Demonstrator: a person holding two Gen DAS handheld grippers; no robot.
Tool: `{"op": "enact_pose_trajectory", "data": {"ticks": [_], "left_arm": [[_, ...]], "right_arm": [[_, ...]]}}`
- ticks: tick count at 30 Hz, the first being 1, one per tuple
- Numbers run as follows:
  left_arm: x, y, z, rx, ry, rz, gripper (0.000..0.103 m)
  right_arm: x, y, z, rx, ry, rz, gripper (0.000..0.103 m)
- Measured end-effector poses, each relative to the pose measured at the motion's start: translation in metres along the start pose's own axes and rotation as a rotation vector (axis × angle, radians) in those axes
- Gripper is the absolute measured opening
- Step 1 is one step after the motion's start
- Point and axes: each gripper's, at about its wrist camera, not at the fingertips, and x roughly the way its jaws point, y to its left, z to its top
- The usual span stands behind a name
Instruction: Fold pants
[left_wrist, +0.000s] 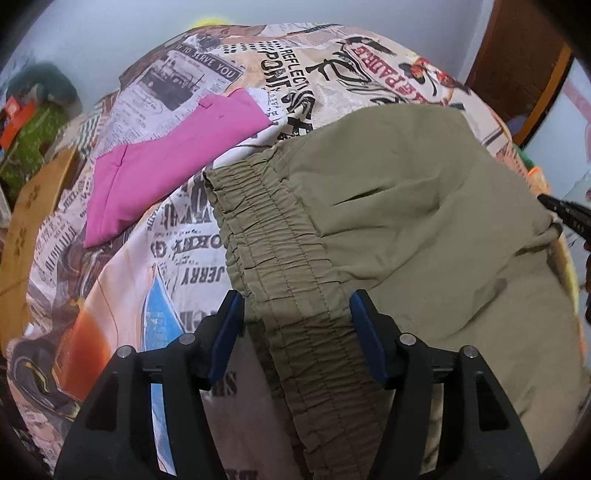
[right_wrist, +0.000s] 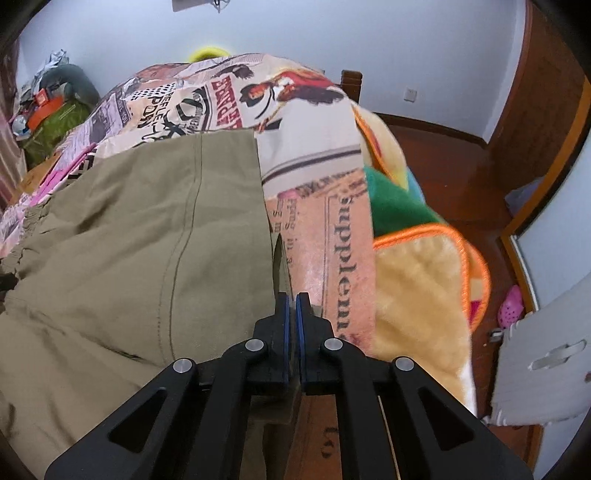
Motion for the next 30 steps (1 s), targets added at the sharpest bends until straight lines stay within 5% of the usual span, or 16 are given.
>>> {"op": "enact_pose_trajectory", "data": {"ticks": [3, 5, 7, 16, 30], "left_arm": [[-0.015, 0.008, 0.004, -0.037, -0.026, -0.003, 0.061], [-0.028, 0.014, 0.009, -0.042, -0.06, 0.0, 0.061], [-0.037, 0.021, 0.015, -0.048, -0.085, 0.01, 0.065], [-0.028, 0.055, 0.048, -0.15, -0.098, -0.03, 0.07], [0.042, 0.065, 0.063, -0.166, -0.003, -0.038, 0.069]], "right_arm": [[-0.015, -0.001, 0.006, 0.004, -0.021, -0.007, 0.005], [-0.022, -0.001, 0.011, 0.015, -0.05, 0.022, 0.015], [-0.033, 0.001, 0.017, 0.024, -0.086, 0.03, 0.041], [-0.041, 0.021, 0.058, 0.001, -0.184, 0.059, 0.066], [0.045, 0.04, 0.123, -0.062, -0.069, 0.081, 0.067]]}}
